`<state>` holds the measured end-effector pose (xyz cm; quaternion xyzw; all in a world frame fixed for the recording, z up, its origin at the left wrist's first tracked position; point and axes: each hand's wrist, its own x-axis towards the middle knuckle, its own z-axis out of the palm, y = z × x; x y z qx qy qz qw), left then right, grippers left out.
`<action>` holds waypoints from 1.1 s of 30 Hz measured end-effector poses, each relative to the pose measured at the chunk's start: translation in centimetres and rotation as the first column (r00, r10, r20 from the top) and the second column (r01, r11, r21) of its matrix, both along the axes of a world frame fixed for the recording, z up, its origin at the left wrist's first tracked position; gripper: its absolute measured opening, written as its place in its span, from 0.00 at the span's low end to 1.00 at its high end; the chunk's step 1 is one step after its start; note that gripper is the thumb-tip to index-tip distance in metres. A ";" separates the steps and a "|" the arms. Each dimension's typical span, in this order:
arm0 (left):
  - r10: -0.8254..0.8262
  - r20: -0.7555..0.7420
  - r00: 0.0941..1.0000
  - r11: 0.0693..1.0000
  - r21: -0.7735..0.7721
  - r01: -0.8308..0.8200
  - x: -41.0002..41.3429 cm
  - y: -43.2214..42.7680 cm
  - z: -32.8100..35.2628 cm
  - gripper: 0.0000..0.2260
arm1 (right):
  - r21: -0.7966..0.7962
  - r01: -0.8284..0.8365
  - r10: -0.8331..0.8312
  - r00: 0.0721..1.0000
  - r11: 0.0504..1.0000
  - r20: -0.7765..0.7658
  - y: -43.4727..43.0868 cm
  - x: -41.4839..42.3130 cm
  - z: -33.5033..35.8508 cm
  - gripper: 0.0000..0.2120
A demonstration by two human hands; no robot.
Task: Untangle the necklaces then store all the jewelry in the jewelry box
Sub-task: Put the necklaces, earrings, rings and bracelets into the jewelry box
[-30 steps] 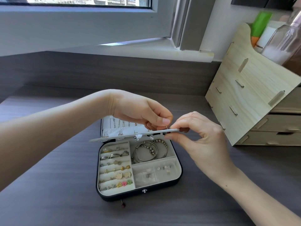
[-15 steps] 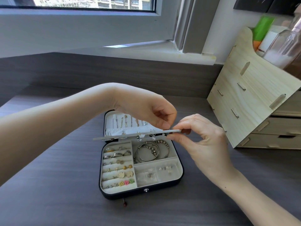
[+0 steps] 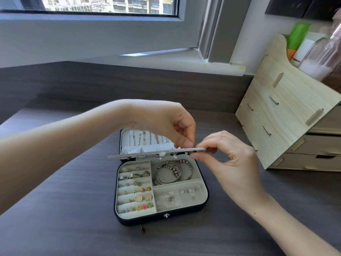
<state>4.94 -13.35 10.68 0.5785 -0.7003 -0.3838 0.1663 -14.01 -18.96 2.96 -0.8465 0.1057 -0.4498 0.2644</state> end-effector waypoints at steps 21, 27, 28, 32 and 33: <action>0.176 -0.452 0.875 0.981 0.154 -0.118 -0.3 2.4 -3.6 0.05 | -0.016 -0.055 0.055 0.998 0.998 -0.023 -0.1 -0.2 0.0 0.07; 0.108 -0.454 0.885 0.982 0.188 -0.023 0.2 1.7 -3.6 0.07 | -0.021 -0.075 0.074 0.997 0.997 -0.027 -0.1 -0.2 0.1 0.07; 0.101 -0.460 0.882 0.981 0.191 -0.013 0.2 1.6 -3.6 0.07 | -0.022 -0.075 0.074 0.997 0.997 -0.027 -0.1 -0.2 0.1 0.07; 0.103 -0.460 0.882 0.976 0.220 0.001 0.3 1.1 -3.5 0.08 | -0.021 -0.075 0.074 0.997 0.997 -0.024 -0.1 -0.2 0.1 0.07; 0.107 -0.460 0.881 0.973 0.229 0.002 0.3 1.1 -3.5 0.08 | -0.020 -0.074 0.074 0.997 0.997 -0.024 -0.1 -0.2 0.1 0.07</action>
